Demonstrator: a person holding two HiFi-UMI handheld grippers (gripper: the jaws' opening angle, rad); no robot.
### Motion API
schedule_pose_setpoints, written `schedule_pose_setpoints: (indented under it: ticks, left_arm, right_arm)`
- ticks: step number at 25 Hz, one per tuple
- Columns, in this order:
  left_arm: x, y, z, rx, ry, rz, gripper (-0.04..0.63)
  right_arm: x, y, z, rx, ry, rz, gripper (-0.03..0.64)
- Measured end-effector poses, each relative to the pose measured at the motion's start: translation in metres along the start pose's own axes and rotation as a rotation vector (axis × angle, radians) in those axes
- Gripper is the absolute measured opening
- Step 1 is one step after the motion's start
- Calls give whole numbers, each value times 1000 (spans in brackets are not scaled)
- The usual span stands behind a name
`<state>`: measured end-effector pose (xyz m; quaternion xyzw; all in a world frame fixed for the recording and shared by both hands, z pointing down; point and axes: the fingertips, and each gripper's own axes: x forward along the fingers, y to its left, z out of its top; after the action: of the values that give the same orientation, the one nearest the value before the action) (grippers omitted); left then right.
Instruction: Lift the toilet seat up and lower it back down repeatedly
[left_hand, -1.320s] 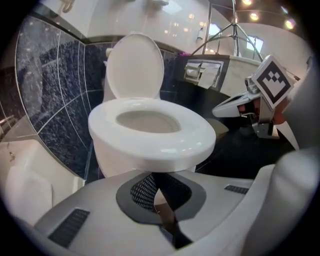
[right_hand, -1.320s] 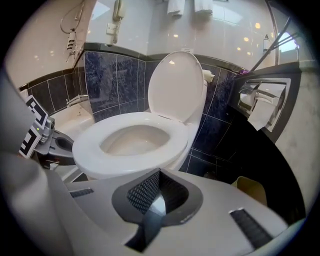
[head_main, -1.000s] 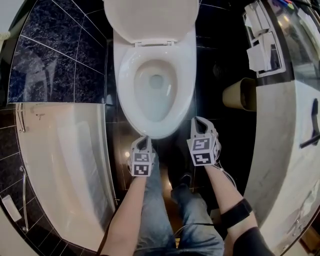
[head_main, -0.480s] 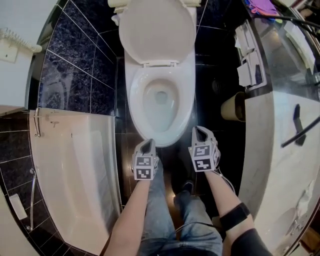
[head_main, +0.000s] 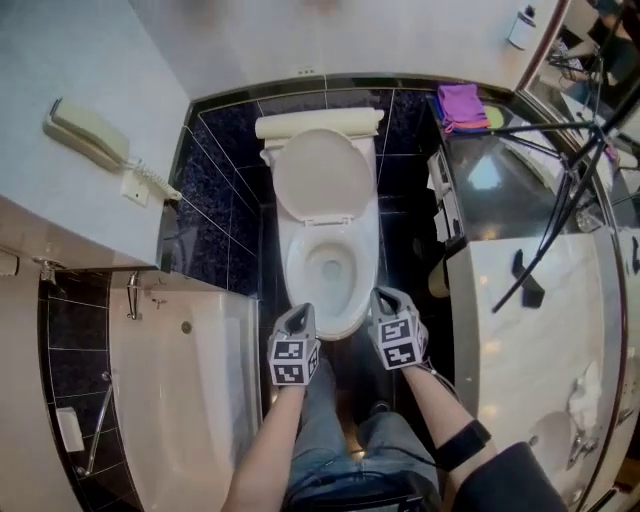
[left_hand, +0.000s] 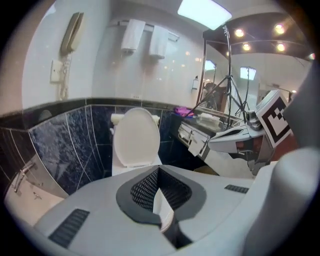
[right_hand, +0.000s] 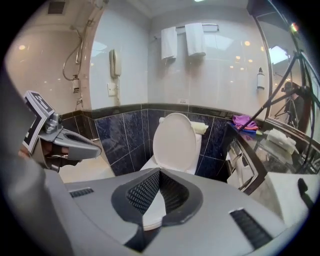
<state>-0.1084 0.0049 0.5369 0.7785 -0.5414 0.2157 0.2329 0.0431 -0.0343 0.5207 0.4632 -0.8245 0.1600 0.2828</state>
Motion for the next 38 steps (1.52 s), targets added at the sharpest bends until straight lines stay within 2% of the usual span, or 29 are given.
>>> schedule_pose_setpoints:
  ticks: [7,12,18,29,38]
  left_arm:
    - [-84,-23,109,81,-103,-19,-11]
    - [-121,-35,146,108,-144,-21,-11]
    - [-152,-51,162,127,-184,-31,-10]
    - [-183,-64,150,108,-231,-3,-11]
    - [-184,-67,142,129,-227,0,-9]
  right_arm:
    - [-88,5,99,-4,-96,15,18]
    - [-127,1,126,-1,-161,9,18]
    - [-159,13,129,-19,-175,21,18]
    - [-188,15,98,-5,-161,18,18]
    - [-186,13,92,-3,-167,5,18]
